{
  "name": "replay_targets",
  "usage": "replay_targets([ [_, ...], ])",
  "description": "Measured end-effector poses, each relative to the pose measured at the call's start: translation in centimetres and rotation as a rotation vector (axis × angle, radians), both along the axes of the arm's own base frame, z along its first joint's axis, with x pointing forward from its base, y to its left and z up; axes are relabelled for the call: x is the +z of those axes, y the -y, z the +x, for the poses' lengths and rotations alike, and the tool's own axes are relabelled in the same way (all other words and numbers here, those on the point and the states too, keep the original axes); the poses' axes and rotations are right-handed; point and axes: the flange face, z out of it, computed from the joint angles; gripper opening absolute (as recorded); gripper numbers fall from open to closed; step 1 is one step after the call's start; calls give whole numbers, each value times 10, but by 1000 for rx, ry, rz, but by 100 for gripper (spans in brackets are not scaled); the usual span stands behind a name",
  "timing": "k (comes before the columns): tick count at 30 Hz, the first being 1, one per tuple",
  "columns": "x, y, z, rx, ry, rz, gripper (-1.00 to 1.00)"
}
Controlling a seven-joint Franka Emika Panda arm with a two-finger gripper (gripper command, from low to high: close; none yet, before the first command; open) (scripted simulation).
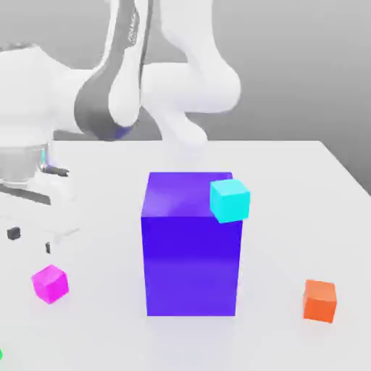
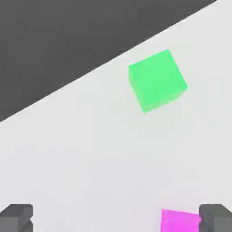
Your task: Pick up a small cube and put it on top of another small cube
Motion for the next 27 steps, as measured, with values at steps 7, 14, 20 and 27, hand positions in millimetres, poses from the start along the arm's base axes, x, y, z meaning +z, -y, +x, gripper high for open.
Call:
replay_targets([
  [7, -89, 9, -29, -41, -74, 10, 0],
  [14, -105, 8, -30, -43, -74, 13, -100],
  [20, -55, 9, -29, -42, -74, 12, -100],
  [27, -26, 39, 24, -184, -77, 19, -100],
])
